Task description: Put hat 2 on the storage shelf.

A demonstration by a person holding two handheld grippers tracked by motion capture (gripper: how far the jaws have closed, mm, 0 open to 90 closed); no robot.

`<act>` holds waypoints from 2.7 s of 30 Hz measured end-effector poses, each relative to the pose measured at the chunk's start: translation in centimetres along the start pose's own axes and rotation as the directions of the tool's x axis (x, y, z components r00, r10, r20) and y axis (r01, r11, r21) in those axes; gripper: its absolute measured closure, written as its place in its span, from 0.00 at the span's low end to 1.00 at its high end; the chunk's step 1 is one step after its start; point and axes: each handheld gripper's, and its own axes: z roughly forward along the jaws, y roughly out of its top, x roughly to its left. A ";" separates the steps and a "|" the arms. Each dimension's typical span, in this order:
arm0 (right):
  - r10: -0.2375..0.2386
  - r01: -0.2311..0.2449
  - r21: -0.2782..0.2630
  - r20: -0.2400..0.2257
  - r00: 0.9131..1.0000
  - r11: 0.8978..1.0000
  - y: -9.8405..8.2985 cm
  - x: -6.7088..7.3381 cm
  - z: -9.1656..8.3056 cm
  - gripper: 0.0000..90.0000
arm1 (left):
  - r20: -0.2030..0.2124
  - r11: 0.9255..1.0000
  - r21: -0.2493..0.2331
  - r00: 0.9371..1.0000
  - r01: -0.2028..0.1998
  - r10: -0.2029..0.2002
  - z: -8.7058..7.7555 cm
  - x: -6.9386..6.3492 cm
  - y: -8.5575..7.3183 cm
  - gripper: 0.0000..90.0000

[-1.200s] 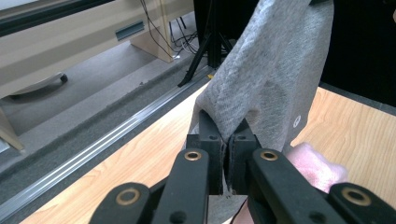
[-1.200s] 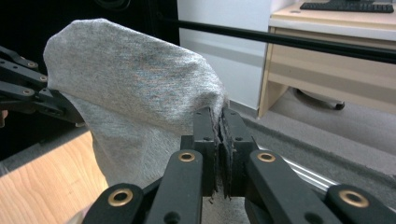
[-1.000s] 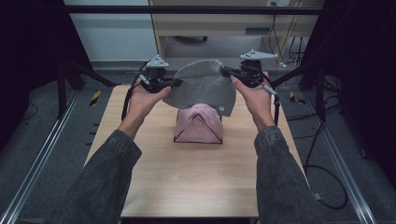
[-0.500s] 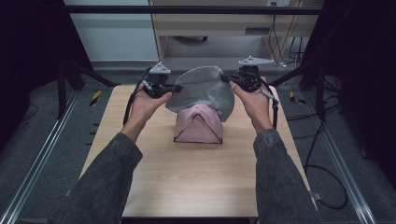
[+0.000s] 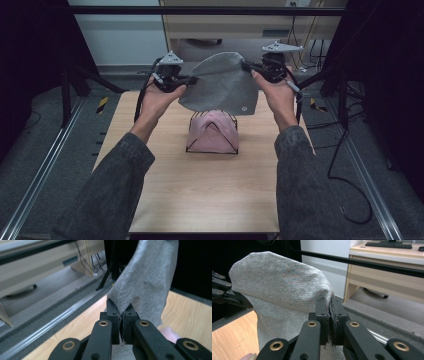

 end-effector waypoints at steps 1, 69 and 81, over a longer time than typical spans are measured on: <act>0.004 -0.004 -0.007 0.001 1.000 1.000 0.1 -0.1 -0.1 0.96 | 0.000 1.000 -0.003 1.000 -0.003 0.003 -0.1 0.0 0.2 0.97; 0.008 0.005 0.228 -0.058 0.998 0.974 -10.3 2.4 3.8 0.96 | 0.008 0.979 0.190 0.997 0.076 -0.079 2.9 -0.3 -11.3 0.97; 0.036 -0.028 0.240 -0.027 0.999 0.970 -12.2 2.5 3.1 0.64 | -0.023 0.980 0.161 0.993 0.121 -0.118 2.5 -0.8 -13.1 0.75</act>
